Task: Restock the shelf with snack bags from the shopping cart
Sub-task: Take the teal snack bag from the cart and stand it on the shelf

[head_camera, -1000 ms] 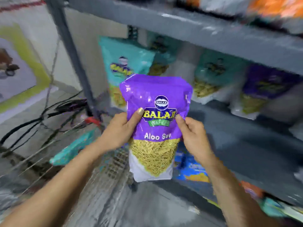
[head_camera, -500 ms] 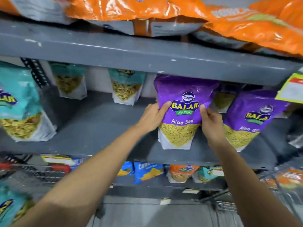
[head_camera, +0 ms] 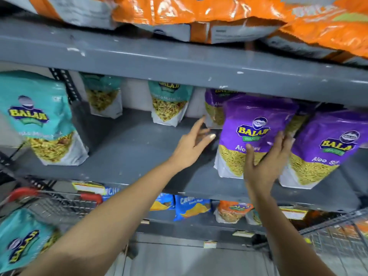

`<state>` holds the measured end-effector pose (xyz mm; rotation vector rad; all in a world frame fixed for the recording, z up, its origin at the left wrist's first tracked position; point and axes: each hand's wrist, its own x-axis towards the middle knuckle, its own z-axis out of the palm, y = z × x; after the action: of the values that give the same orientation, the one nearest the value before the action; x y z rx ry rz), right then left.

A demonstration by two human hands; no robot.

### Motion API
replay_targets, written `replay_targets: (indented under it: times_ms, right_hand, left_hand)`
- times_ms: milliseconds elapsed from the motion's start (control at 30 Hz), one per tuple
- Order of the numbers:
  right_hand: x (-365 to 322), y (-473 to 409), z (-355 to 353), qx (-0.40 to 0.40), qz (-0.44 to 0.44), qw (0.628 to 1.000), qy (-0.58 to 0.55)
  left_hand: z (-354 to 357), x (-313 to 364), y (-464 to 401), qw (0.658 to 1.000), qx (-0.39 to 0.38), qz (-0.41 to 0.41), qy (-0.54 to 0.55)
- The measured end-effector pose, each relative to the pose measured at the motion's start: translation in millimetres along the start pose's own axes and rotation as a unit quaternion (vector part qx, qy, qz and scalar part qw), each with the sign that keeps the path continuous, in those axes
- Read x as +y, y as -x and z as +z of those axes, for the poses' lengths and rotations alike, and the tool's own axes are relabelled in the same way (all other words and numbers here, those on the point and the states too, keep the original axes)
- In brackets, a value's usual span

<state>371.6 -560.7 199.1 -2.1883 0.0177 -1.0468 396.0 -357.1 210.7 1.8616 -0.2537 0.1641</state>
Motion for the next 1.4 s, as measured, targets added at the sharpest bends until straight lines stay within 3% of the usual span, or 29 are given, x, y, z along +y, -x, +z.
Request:
replay_targets:
  times_ms: [100, 233, 300, 400, 467, 567, 633, 700, 833, 967, 1033, 1167, 1400]
  right_hand:
    - [-42.7, 32.8, 20.9, -0.039, -0.125, 0.99, -0.045]
    - [-120.0, 92.0, 65.6, -0.183, -0.24, 0.949, -0.097]
    - [-153.1, 128.5, 89.6, -0.241, -0.298, 0.916, -0.119]
    - [-202.5, 189.1, 123.9, -0.301, -0.386, 0.863, -0.126]
    - [-231.6, 227.7, 148.4, -0.386, -0.4, 0.82, -0.137]
    - [-258.0, 283.5, 194.2, -0.592, -0.355, 0.722, -0.045]
    - [-267.2, 314.7, 222.5, -0.687, -0.299, 0.662, -0.032]
    - [-277.8, 340.5, 248.6, -0.726, -0.256, 0.633, -0.079]
    - [-297.5, 372.0, 300.0, -0.758, -0.086, 0.638, -0.106]
    - [-302.9, 404.1, 331.0, -0.829, 0.01, 0.543, -0.136]
    - [-304.9, 420.0, 336.4, -0.823, 0.037, 0.547, -0.147]
    - [-307.3, 429.4, 325.7, -0.78, 0.061, 0.595, -0.185]
    - [-341.7, 358.7, 268.3, -0.732, 0.058, 0.62, -0.276]
  left_hand:
    - [-50.1, -19.4, 55.3, 0.997, 0.067, -0.011, -0.028]
    - [-135.5, -59.0, 159.1, 0.973, 0.184, -0.064, -0.126]
    - [-176.4, -84.2, 225.8, 0.947, 0.226, -0.137, -0.184]
    - [-222.8, -115.8, 334.2, 0.909, 0.194, -0.296, -0.219]
    - [-242.5, -136.9, 396.2, 0.875, 0.181, -0.389, -0.227]
    - [-267.4, -162.2, 454.2, 0.803, 0.211, -0.539, -0.141]
    - [-283.5, -183.3, 471.9, 0.784, 0.235, -0.56, -0.126]
    - [-295.2, -200.0, 473.2, 0.791, 0.289, -0.536, -0.06]
    - [-313.7, -231.7, 459.7, 0.782, 0.403, -0.469, 0.074]
    - [-318.7, -260.2, 453.6, 0.784, 0.399, -0.462, 0.108]
    - [-314.6, -270.4, 452.8, 0.779, 0.421, -0.454, 0.097]
    - [-308.2, -267.2, 443.0, 0.755, 0.475, -0.451, 0.022]
    - [-344.4, -165.6, 416.2, 0.803, 0.426, -0.374, -0.184]
